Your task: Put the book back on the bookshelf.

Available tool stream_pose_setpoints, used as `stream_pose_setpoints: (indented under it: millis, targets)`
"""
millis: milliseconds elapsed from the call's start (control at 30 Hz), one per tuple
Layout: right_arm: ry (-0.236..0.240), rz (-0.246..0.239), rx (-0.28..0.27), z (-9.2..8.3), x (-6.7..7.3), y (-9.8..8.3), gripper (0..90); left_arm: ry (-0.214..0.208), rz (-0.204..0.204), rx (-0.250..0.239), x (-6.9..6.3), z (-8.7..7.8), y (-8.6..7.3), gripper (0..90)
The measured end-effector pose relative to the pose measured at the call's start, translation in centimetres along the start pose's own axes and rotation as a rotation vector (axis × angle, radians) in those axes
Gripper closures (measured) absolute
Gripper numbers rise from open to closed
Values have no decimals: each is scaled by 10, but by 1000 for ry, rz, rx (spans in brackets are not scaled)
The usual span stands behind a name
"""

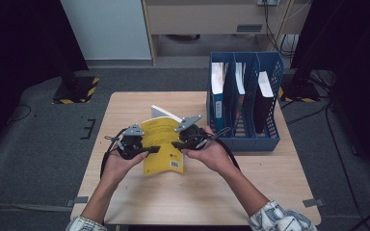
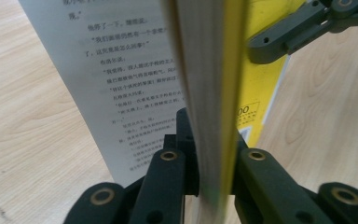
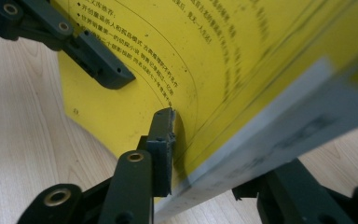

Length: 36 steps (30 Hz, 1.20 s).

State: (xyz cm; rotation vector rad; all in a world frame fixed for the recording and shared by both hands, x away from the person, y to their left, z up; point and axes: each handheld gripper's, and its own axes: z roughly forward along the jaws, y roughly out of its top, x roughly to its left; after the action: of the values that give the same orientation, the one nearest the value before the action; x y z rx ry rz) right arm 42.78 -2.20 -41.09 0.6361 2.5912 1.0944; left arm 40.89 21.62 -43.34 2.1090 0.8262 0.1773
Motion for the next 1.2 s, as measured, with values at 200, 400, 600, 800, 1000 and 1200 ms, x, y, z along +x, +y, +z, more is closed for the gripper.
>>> stream_pose_setpoints:
  millis: [200, 400, 600, 800, 1000, 1200]
  targets:
    - [-1, -1, 2, 0, 0, -2, 704, 32, 2, -17, 2, -1, -2, 780]
    - [10, -6, 6, -1, 1, -2, 725, 49, -7, -40, 4, -1, -8, 713]
    - [23, -22, 1, -2, 6, -3, 695, 52, -14, -57, 4, -3, -12, 640]
    - [38, -12, -21, -5, 7, 1, 660, 61, -22, -82, 2, -4, -17, 598]
    - [51, -21, -24, -6, 9, 2, 654, 75, -26, -101, 2, -4, -21, 524]
    - [59, -15, -28, -7, 10, 4, 648, 98, -23, -100, 2, -5, -23, 407]
